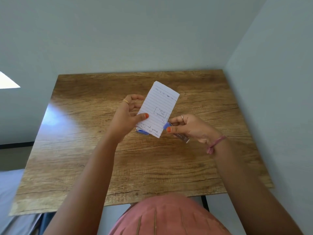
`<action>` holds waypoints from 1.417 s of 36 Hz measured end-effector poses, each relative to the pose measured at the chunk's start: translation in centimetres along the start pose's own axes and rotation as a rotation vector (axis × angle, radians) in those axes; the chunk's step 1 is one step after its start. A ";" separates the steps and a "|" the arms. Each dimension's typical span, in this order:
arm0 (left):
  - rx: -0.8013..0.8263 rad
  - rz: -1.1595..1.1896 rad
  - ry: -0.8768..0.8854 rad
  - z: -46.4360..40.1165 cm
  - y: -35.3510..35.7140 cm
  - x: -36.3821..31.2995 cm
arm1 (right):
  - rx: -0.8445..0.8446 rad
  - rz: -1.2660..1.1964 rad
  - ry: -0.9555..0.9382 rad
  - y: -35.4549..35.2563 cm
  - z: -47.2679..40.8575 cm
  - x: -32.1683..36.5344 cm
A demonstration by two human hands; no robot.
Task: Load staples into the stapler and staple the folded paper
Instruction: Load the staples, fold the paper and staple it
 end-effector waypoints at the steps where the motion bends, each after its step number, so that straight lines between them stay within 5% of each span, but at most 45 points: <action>1: -0.013 0.008 0.004 0.1 -0.2 0.0 | -0.024 0.019 -0.001 -0.3 0.1 0.0; 17: -0.202 0.092 -0.061 2.3 -4.5 3.8 | -0.681 0.402 -0.097 -4.4 0.3 0.6; 51: -0.288 0.150 -0.115 3.5 -11.5 6.5 | -0.865 0.887 0.153 -3.2 -6.8 4.6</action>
Point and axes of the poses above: each hand's wrist, its own z-axis away from the middle knuckle, its own y-axis out of the palm, x = y × z, the point moved 10 cm from there along -z, towards the middle knuckle, and after that the axes turned 4 degrees about x, right-handed, at the moved point
